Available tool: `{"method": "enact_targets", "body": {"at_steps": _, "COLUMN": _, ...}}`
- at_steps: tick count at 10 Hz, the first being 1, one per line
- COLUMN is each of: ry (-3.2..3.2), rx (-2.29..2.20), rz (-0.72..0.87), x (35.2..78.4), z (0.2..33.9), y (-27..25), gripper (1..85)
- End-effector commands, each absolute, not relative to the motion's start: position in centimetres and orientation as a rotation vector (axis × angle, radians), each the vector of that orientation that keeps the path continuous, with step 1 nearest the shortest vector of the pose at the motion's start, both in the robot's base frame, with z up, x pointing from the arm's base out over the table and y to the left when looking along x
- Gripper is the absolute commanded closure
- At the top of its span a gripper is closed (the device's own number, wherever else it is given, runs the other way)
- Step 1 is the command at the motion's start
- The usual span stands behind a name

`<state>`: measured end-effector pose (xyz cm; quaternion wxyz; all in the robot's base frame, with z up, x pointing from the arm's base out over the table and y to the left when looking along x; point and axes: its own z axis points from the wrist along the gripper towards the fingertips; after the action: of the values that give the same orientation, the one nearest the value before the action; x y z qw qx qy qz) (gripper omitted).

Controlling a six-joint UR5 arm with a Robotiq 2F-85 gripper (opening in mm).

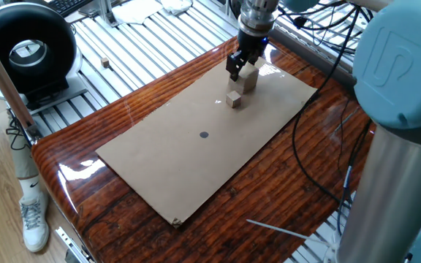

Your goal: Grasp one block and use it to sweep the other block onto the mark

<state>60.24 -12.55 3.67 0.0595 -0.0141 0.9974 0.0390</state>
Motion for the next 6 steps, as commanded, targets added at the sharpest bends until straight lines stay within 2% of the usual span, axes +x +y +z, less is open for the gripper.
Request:
{"method": "enact_targets", "body": {"at_steps": 1, "ry": 3.006, "rx": -0.017, "rz": 0.138, "x": 60.1, "z": 3.6, "y": -11.2, "gripper": 21.7}}
{"method": "enact_targets", "body": {"at_steps": 6, "ry": 2.989, "rx": 0.012, "rz": 0.167, "x": 59.8, "z": 3.3, "y": -9.0, "gripper": 21.7}}
